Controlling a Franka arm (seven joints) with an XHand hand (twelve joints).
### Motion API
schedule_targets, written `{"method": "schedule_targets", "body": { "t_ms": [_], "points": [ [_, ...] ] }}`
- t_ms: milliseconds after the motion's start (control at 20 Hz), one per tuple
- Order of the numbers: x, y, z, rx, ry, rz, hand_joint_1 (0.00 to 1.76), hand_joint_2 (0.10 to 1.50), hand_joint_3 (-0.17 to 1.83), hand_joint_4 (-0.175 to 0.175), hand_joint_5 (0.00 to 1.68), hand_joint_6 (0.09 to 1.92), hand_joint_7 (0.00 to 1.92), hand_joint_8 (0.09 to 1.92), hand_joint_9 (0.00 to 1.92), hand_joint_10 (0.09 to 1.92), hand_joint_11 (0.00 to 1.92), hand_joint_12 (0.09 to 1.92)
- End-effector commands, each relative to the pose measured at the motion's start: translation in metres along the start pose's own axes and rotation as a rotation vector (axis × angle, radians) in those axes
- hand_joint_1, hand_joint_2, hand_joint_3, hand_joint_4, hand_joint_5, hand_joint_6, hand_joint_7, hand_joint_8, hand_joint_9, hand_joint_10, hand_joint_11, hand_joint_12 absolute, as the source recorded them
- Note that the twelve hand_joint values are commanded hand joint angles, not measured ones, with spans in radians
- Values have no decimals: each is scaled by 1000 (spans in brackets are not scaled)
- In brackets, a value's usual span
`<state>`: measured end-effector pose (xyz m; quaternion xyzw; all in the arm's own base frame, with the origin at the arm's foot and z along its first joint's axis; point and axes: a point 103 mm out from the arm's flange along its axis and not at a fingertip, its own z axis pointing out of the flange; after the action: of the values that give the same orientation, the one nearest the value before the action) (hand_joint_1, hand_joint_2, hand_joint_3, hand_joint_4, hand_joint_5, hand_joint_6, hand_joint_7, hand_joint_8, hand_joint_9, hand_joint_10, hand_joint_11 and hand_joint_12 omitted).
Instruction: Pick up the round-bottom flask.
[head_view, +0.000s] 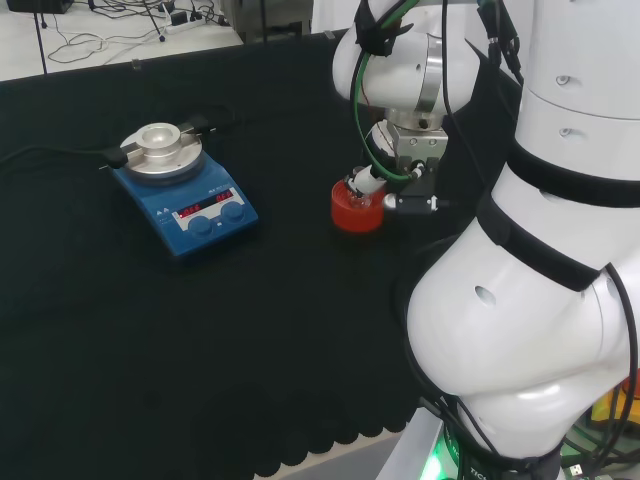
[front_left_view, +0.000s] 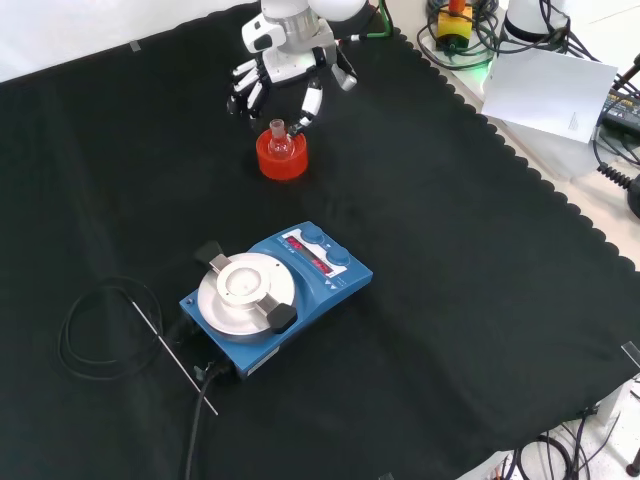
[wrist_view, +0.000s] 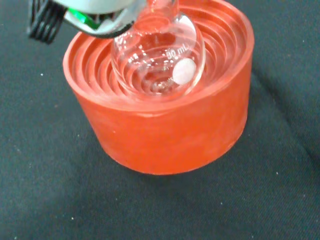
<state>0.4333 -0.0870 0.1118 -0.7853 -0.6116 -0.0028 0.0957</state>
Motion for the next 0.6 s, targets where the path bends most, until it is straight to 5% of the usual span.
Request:
{"method": "schedule_targets", "body": {
  "t_ms": [50, 550, 600],
  "points": [
    [2, 0, 0, 0, -6, -2, 922, 650, 619, -37, 892, 751, 281, 664, 491, 663, 140, 1396],
    [7, 4, -3, 0, -22, 10, 940, 668, 630, -47, 924, 761, 286, 667, 499, 662, 159, 1390],
    [7, 4, -4, -8, -26, 10, 982, 742, 542, 33, 982, 811, 288, 673, 504, 664, 168, 1390]
  ]
}}
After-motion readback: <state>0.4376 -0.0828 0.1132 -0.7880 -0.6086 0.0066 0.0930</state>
